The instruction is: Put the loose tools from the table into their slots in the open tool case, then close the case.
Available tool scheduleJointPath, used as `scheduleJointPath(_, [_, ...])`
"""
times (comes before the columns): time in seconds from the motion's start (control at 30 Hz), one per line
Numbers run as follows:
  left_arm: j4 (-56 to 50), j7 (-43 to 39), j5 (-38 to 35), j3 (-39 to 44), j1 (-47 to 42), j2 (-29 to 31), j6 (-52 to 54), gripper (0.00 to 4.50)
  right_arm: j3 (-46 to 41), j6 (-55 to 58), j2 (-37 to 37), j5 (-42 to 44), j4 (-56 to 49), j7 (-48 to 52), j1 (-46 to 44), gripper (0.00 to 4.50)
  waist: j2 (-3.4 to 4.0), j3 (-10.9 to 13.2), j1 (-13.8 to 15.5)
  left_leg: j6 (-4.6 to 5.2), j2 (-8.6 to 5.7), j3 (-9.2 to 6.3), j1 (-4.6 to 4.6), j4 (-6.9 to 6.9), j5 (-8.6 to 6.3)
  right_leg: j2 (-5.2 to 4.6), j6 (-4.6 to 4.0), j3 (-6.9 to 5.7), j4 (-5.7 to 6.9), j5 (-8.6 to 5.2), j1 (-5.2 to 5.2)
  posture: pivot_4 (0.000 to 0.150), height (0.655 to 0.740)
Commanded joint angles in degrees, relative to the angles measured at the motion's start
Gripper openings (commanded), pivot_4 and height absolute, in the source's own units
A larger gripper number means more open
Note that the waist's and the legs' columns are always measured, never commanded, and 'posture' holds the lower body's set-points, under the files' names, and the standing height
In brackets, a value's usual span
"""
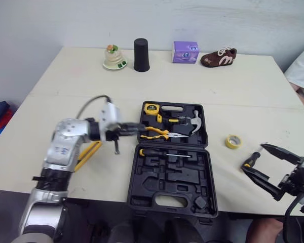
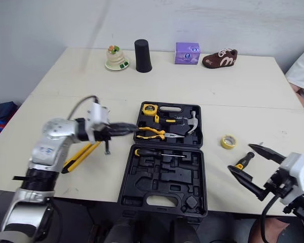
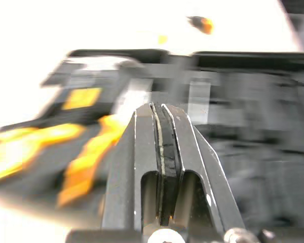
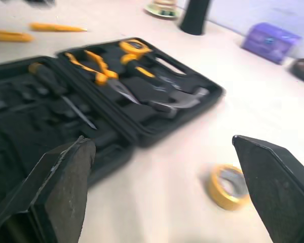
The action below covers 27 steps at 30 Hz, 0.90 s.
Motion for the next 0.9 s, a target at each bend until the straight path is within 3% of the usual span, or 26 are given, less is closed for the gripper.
scheduleJointPath(0.03, [-0.3,0.3,-2.2,6.0,5.3,5.1,1.3,1.76,-6.7,-7.4,2.4,-3.0,4.6,-0.1,2.1,4.5,-0.06,0.0,-0.1,0.01,0.0,0.01,0.0,-0.02,-0.01,-0.01,0.01,0.01,-0.02,0.0,0.0,0.15,0.7341])
scheduleJointPath(0.23, [1.3,3.3,-2.5,15.8,15.4,10.8,-0.5,4.38,-12.4,-16.6,5.9,-6.0,14.2,-0.4,5.3,4.5,-0.2,0.3,-0.3,0.24,0.01,0.03,0.03,-0.13,-0.19,-0.07,0.0,0.02,-0.02,0.0,-0.05,0.15,0.7341])
scheduleJointPath(0.47, [10.2,9.1,-0.1,29.2,28.3,15.1,-6.8,4.45,-17.3,-30.0,9.2,-11.9,30.6,-5.8,8.8,4.5,-0.16,0.3,-1.4,0.21,-0.06,0.02,0.18,-0.46,-0.2,-0.27,-0.16,-0.04,-0.01,-0.08,-0.09,0.15,0.7341])
scheduleJointPath(0.6, [18.4,18.0,1.8,36.7,33.5,14.3,-14.3,4.45,-18.6,-34.4,10.7,-13.9,37.7,-10.6,10.6,4.5,-0.17,0.3,-1.7,0.11,-0.23,0.07,0.41,-0.98,-0.09,-0.45,-0.26,-0.03,-0.06,-0.13,-0.12,0.15,0.7341])
scheduleJointPath(0.8, [17.1,18.9,-0.1,35.5,34.3,13.1,-13.7,4.45,-14.3,-34.2,10.7,-14.1,36.4,-13.7,9.8,4.5,-0.23,0.3,-1.7,-0.2,-0.2,0.13,0.64,-1.16,-0.17,-0.46,-0.47,-0.04,0.05,-0.24,-0.04,0.15,0.7341])
scheduleJointPath(0.9, [11.2,17.5,-1.8,31.4,31.7,12.1,-9.6,4.45,-11.0,-29.6,10.8,-11.8,28.4,-15.5,8.9,4.5,-0.22,0.3,-1.6,-0.25,-0.2,0.13,0.68,-1.15,-0.12,-0.49,-0.47,-0.06,0.14,-0.25,-0.02,0.15,0.7341])
